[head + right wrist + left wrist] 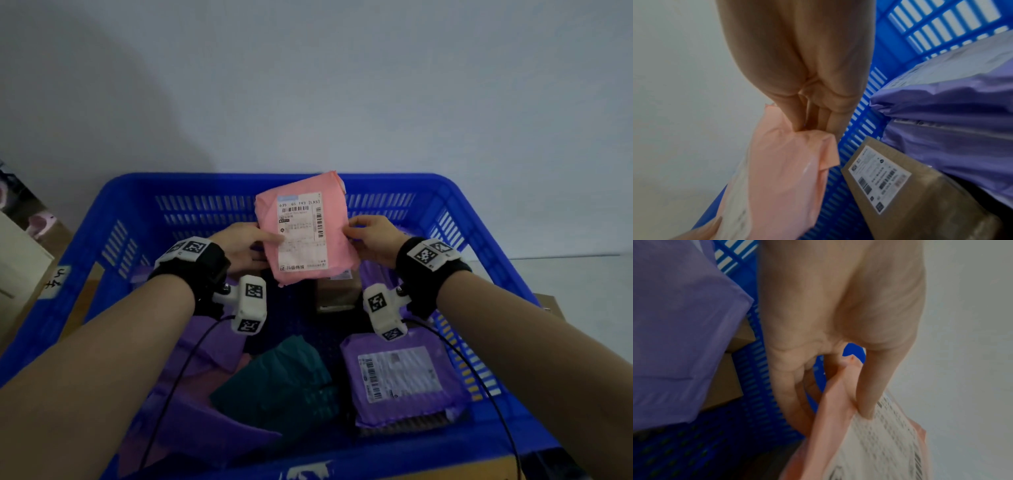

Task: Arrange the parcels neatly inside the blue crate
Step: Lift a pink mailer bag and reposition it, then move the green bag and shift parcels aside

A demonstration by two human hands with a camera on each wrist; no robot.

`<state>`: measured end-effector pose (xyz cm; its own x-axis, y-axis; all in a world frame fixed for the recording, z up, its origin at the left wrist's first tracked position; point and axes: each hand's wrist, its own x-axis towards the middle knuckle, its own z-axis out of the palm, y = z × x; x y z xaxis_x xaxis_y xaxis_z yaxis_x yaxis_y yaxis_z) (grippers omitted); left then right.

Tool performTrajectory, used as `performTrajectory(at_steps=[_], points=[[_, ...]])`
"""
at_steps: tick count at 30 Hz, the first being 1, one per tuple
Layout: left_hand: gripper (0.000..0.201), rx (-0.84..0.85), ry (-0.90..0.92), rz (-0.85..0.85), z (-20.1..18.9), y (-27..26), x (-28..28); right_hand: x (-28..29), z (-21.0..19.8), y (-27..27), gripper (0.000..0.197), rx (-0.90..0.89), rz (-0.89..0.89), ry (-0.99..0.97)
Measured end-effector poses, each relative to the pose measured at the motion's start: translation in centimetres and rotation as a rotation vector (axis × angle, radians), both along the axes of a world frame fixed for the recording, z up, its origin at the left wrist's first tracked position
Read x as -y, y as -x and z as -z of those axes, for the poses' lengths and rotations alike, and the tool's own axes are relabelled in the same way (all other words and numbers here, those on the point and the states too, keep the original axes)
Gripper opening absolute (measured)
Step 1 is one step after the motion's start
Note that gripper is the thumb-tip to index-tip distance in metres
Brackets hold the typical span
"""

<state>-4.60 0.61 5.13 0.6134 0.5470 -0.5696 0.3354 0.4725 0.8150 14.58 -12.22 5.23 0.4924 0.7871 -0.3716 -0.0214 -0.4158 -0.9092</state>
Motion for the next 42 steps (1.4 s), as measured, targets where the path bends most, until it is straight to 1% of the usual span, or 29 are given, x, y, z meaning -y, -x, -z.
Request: performTrajectory(at_steps=[3, 4, 5, 7, 9, 11, 14, 18, 20, 22, 25, 26, 28, 30, 33, 35, 36, 38, 41, 42], points=[[0.036, -0.010, -0.040, 0.035, 0.8, -1.7, 0.9, 1.1, 0.8, -0.9, 0.010, 0.095, 0.098, 0.017], [0.035, -0.013, -0.044, 0.033, 1.1, -2.3, 1.1, 1.5, 1.1, -1.2, 0.012, 0.146, 0.123, 0.025], [0.033, -0.016, -0.049, 0.035, 1.4, -2.8, 1.5, 1.8, 1.4, -1.6, 0.016, 0.207, 0.139, 0.034], [0.029, -0.031, -0.052, 0.042, 2.1, -3.8, 2.0, 2.4, 1.6, -2.1, 0.029, 0.338, 0.150, 0.088], [0.029, -0.055, -0.063, 0.052, 2.6, -4.6, 2.4, 3.2, 1.2, -2.3, 0.042, 0.433, 0.148, 0.145], [0.031, -0.080, -0.071, 0.050, 3.1, -5.1, 2.8, 4.0, 0.9, -2.4, 0.052, 0.467, 0.110, 0.155], [0.024, -0.100, -0.052, 0.055, 3.5, -5.9, 3.3, 5.0, 1.3, -2.6, 0.067, 0.460, -0.004, 0.173], [0.021, -0.097, -0.064, 0.013, 3.7, -7.1, 4.1, 5.4, 2.9, -3.1, 0.066, 0.525, -0.100, 0.269], [0.022, -0.100, -0.085, -0.024, 3.6, -7.5, 4.4, 5.3, 3.3, -3.1, 0.064, 0.623, -0.131, 0.333], [0.029, -0.094, -0.071, -0.052, 3.5, -7.5, 4.7, 5.0, 3.6, -3.1, 0.064, 0.718, -0.145, 0.374], [0.058, -0.122, -0.078, -0.035, 3.4, -6.9, 4.3, 4.7, 3.4, -3.0, 0.064, 0.752, -0.167, 0.396], [0.061, -0.141, -0.099, -0.022, 3.3, -6.6, 4.1, 4.5, 3.1, -3.0, 0.064, 0.762, -0.176, 0.393], [0.055, -0.197, -0.164, 0.021, 3.0, -5.6, 3.3, 4.0, 2.5, -2.7, 0.064, 0.782, -0.191, 0.360], [0.048, -0.276, -0.275, 0.107, 2.7, -4.3, 2.5, 3.4, 1.7, -1.9, 0.062, 0.793, -0.228, 0.303], [0.044, -0.448, -0.545, 0.348, 2.4, -1.8, 1.4, 1.9, 0.7, 0.4, 0.061, 0.760, -0.362, 0.214], [0.043, -0.579, -0.689, 0.519, 2.4, 0.0, 0.9, 0.8, 0.5, 2.5, 0.061, 0.737, -0.520, 0.210], [0.043, -0.627, -0.714, 0.578, 2.5, 0.8, 0.8, 0.4, 0.6, 3.7, 0.061, 0.729, -0.616, 0.229], [0.041, -0.669, -0.671, 0.654, 2.6, 2.2, 0.8, -0.2, 1.4, 6.2, 0.062, 0.707, -0.812, 0.271], [0.042, -0.676, -0.642, 0.667, 3.0, 3.8, 1.0, -0.5, 3.6, 9.8, 0.063, 0.686, -1.061, 0.316], [0.043, -0.678, -0.648, 0.654, 3.2, 4.1, 1.0, -0.5, 4.4, 10.8, 0.065, 0.710, -1.142, 0.345]])
